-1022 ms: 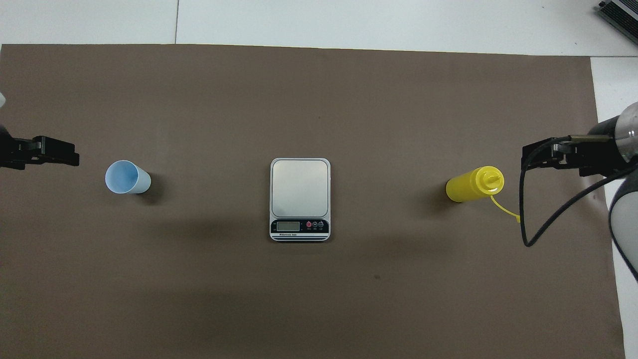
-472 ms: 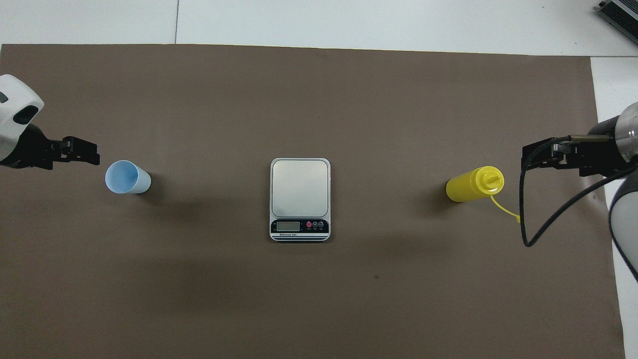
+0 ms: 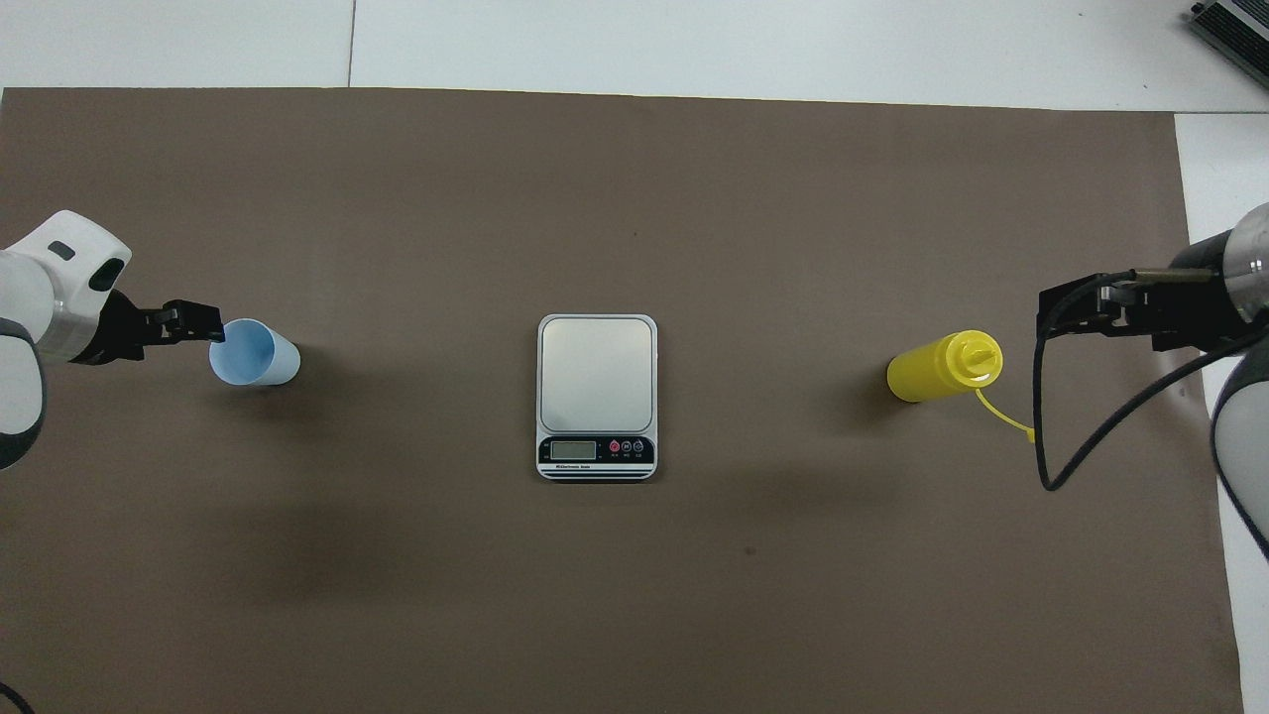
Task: Pour seasoning into cup on scale with both arms
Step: 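Reach the left gripper to the blue cup and grasp it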
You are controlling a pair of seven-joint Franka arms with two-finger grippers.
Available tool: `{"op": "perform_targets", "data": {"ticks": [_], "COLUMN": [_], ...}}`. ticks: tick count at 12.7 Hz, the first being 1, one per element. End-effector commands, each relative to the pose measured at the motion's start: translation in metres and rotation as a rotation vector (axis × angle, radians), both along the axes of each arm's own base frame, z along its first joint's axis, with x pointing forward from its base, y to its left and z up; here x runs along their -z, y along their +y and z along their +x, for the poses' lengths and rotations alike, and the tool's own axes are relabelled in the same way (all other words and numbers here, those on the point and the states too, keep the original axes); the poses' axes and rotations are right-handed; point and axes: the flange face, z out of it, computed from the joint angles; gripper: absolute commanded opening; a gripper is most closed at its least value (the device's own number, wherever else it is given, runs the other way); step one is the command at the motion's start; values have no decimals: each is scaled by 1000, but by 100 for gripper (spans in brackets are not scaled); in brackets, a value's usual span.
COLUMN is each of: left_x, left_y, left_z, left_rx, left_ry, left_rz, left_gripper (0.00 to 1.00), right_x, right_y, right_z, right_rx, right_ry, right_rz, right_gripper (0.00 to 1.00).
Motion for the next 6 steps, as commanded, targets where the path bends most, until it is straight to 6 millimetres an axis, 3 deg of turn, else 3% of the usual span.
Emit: {"op": "perform_targets", "data": {"ticks": [1,6], "left_x": [27,46], "left_y": [-3,-8], "left_z": [3,1], "left_rx": [-28,-42], "left_ry": [4,16], "left_rz": [-17,-21], "left_gripper": [100,100], "right_x": [0,0], "right_y": [-2,-2], "right_z": [-5,-5], "right_rx": [-16,-16], "right_ry": [6,6], "right_rz": [22,22], "right_gripper": [100,100]}}
